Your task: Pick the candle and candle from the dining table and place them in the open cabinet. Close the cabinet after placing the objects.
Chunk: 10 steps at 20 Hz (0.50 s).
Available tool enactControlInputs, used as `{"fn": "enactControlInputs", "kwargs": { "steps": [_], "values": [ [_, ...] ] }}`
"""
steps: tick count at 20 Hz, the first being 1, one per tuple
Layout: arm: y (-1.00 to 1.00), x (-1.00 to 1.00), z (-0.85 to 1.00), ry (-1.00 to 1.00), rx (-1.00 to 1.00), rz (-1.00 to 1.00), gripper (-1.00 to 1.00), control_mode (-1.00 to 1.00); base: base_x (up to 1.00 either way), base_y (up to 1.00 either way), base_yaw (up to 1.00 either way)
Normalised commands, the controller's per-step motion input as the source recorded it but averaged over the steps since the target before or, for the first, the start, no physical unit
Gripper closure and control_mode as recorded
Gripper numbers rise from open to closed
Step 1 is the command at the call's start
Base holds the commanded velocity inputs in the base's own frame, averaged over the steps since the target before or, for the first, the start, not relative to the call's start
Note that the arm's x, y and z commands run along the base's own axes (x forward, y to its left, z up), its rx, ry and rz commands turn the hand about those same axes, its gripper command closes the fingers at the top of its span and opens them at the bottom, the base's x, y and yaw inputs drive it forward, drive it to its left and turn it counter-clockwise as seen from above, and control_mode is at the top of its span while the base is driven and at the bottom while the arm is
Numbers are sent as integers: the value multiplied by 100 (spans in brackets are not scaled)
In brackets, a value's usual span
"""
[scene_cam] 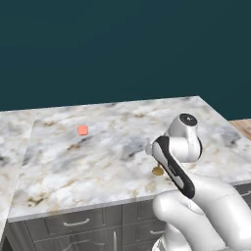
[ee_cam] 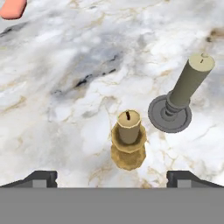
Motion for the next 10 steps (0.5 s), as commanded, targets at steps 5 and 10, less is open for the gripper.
{"fn": "enactControlInputs", "kwargs": {
  "steps": [5,10],
  "values": [
    [-4,0,0,-9,0,-5,-100,-100,0,0,0],
    [0,0,0,0,0,-8,-100,-100,0,0,0]
  ]
}}
